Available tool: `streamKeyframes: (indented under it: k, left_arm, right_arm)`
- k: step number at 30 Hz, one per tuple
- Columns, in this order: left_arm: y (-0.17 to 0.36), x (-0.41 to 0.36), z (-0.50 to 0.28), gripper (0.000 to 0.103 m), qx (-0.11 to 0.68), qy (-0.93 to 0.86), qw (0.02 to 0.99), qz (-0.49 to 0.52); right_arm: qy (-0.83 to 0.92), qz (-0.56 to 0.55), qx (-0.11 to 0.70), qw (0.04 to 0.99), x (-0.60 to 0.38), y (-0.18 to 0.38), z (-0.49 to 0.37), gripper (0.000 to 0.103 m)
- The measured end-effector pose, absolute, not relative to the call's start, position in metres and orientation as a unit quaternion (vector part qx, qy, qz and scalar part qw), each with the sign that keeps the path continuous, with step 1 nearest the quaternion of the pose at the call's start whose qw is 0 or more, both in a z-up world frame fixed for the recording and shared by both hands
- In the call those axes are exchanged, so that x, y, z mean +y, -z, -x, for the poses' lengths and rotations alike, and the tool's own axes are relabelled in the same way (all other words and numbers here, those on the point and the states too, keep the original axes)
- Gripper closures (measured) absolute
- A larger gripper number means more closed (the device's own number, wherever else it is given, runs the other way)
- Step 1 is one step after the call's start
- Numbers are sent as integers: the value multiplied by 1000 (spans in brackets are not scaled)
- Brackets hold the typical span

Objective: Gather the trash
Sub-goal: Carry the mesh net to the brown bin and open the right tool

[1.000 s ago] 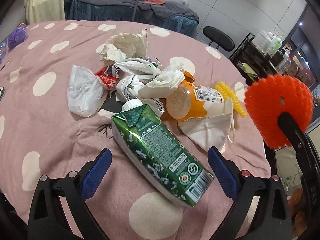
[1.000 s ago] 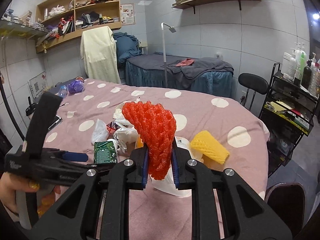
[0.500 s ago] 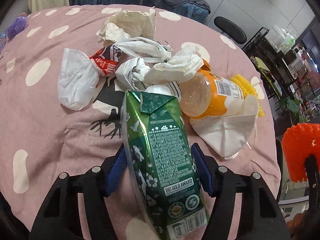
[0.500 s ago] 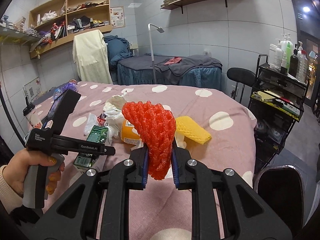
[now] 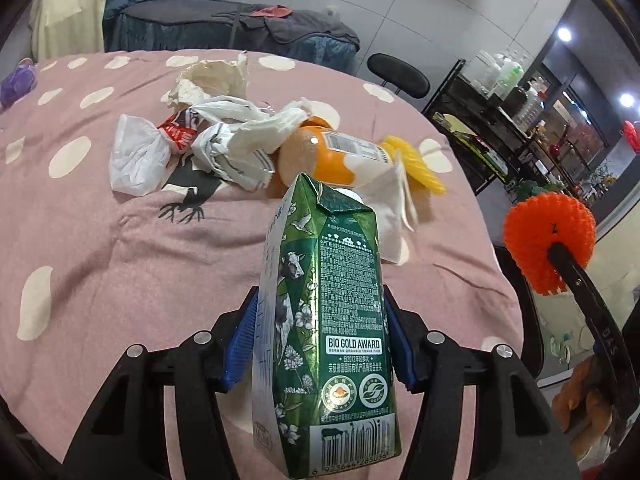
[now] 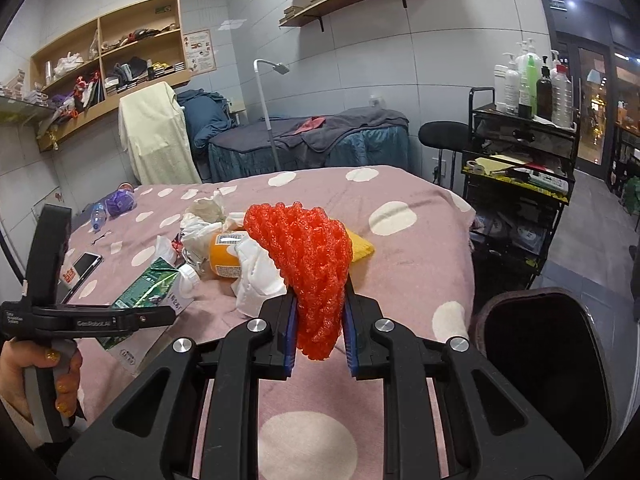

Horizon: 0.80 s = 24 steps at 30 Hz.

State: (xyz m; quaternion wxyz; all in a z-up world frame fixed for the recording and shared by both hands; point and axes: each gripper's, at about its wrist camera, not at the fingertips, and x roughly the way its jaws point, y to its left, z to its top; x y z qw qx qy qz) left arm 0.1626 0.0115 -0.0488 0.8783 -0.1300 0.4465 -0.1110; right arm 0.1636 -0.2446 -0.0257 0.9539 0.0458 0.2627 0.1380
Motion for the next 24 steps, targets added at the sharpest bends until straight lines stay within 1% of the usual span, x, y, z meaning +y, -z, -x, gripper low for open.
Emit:
streamKeyframes:
  k: [6,15,18,24]
  left_arm:
    - [36,-16,-145,47,419,152,887,124]
    - [12,-72,-127,47,367,221,900,78]
    - [10,-95,-127,47,359,247,898,62]
    - [12,-142,-129,47,351,295,888,33]
  right_arm:
    - [-89,-53,264,959,-281,32,-149,83]
    - [20,-76,281,956,-361,51,-134,83]
    - [58,-93,299,948,-392,64,-136,83]
    - [125,-102,361,918,-443,101,-150,83]
